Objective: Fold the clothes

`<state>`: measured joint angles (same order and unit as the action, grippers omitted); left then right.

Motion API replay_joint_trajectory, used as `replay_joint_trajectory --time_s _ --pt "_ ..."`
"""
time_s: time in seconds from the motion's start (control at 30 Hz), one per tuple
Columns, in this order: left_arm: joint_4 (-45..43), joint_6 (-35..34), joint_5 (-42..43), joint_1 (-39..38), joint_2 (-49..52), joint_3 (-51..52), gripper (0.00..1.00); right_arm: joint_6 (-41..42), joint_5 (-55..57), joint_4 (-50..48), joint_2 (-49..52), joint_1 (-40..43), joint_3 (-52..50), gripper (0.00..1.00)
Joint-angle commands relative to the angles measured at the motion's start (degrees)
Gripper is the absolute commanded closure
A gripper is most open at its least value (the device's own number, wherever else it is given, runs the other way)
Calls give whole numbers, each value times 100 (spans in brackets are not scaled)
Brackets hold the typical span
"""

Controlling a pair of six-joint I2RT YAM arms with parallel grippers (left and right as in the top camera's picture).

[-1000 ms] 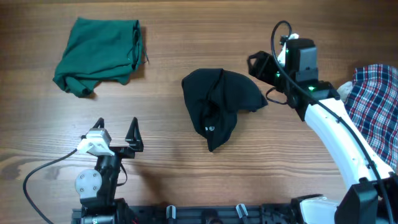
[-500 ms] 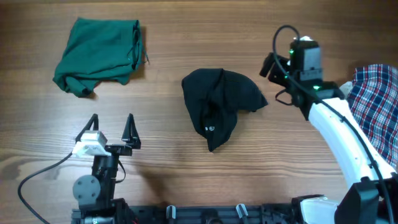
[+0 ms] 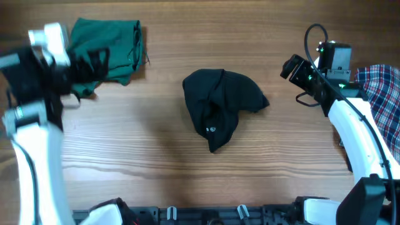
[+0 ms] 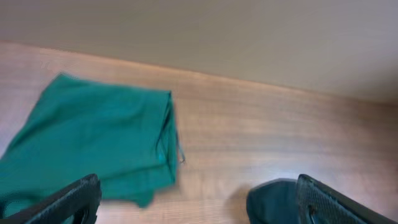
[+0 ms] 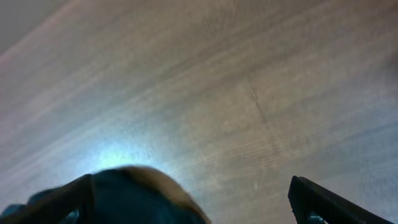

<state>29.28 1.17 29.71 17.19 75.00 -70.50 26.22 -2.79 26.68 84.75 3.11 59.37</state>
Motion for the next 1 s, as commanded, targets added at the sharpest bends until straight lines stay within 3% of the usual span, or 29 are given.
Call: replay_joint_trajectory --time_s 0.0,0.1,0.27,0.37,0.5,0.67,0.97 --pt "-79 317 492 26 1307 -1169 0 -79 -68 173 22 -4 2 0" --pt "-94 310 168 -7 2083 -1537 0 -83 -68 166 22 -2 2 0" --pt "-142 297 -1156 -42 2839 -1541 0 -92 -70 164 22 -2 2 0" --pt "-299 310 -1154 -90 3104 -1541 0 -76 -63 186 22 -2 2 0" --pt "-824 358 -1189 -240 3165 -1541 0 -74 787 326 22 -2 -2 0" --pt "-920 640 -2015 -553 3681 -1541 0 -61 839 315 22 2 -2 0" --pt "-992 446 -2533 -442 4439 -1541 5 -68 839 409 22 2 -2 0"
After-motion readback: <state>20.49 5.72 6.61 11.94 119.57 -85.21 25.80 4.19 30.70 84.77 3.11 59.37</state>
